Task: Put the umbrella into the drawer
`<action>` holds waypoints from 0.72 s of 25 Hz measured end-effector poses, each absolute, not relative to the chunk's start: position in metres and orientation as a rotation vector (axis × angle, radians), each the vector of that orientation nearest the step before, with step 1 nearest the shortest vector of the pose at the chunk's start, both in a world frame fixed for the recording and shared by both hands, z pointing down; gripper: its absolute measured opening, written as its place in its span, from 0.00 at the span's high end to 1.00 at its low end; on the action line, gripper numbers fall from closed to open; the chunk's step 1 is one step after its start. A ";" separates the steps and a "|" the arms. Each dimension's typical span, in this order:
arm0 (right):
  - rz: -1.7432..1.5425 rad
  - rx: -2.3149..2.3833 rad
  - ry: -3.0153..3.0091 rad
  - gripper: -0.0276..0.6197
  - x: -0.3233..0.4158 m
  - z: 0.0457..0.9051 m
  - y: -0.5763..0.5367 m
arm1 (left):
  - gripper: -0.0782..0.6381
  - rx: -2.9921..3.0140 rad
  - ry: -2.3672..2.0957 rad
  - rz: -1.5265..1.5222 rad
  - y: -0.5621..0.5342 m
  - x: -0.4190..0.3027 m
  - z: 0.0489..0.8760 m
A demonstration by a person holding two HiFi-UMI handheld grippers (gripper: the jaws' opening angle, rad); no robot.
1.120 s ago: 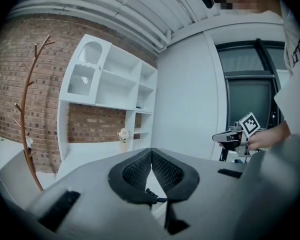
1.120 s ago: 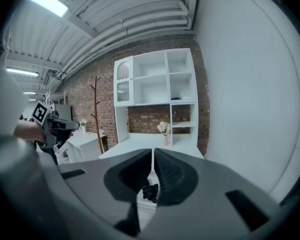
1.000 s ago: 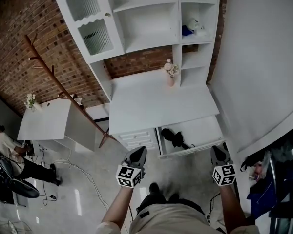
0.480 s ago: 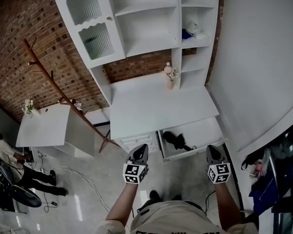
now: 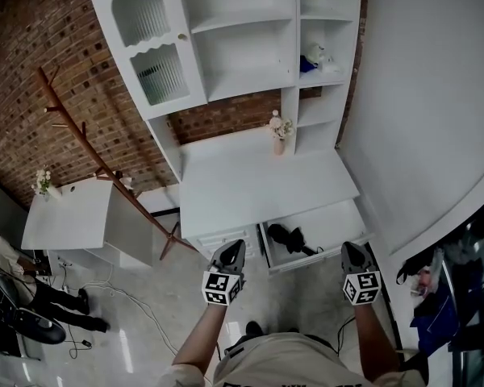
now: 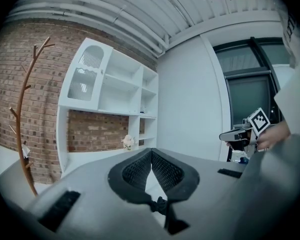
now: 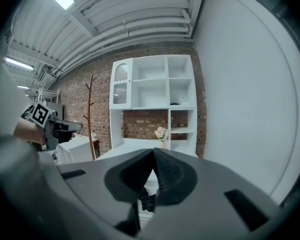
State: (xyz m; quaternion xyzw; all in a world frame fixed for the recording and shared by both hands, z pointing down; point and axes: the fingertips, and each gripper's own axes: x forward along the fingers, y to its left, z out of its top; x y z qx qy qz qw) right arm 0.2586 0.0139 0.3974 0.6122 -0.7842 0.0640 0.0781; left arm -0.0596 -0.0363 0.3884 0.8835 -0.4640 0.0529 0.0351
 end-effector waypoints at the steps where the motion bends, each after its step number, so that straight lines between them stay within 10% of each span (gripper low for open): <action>1: 0.193 1.830 -2.350 0.91 0.257 0.396 0.014 | 0.86 2.712 -1.418 0.170 -0.037 -0.060 0.388; 18: 0.183 1.849 -2.349 0.91 0.258 0.388 0.016 | 0.86 2.700 -1.397 0.177 -0.039 -0.063 0.393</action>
